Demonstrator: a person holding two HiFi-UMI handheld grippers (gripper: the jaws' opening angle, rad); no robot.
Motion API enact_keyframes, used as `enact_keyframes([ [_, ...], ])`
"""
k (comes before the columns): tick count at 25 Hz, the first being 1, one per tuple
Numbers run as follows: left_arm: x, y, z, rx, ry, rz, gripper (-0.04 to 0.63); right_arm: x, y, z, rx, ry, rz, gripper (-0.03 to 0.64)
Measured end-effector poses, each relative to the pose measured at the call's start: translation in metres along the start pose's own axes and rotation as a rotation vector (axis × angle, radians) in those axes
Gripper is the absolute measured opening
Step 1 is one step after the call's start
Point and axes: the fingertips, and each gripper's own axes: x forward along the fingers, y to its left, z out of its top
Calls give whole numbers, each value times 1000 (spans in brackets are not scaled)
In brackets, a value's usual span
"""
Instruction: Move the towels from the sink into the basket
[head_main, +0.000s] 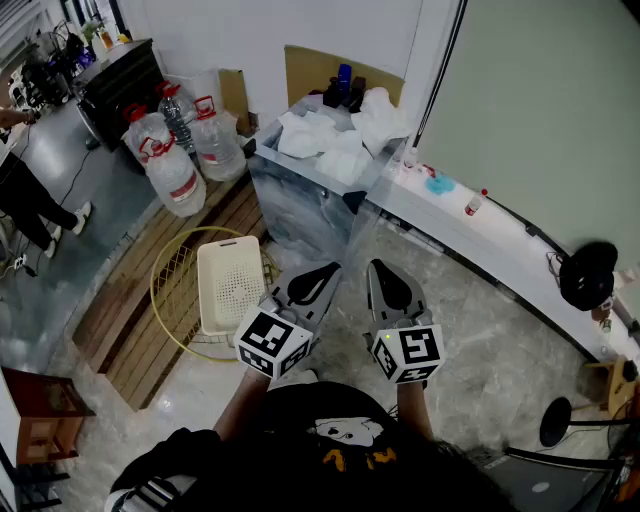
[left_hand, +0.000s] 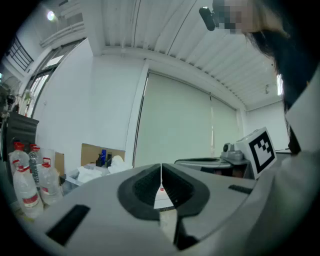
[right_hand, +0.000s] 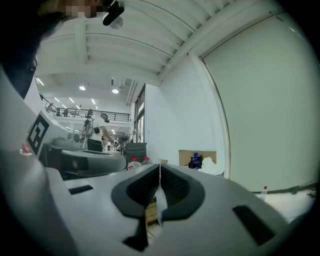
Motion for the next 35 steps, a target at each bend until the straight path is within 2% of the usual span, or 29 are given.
enact_keyframes([
  [4,-5,8,1,1,1,-10,11,6,5,-2,5,-2,-17,9],
  [12,-11,26,-11,-6,8,-35,11,11,17,-11,-47,19,-60,9],
  [17,11,32,-15,-21,25,-51,11,15,-1,-14,-36,30,-83,9],
  [24,72,39,-22,-38,49,-52,11,38,-58,-21,-10,27,-74,9],
  [30,155,46,-29,-50,57,10,11,68,-141,-30,-17,38,-22,9],
  [35,230,42,-8,-40,28,66,11,89,-217,-20,-7,41,41,9],
])
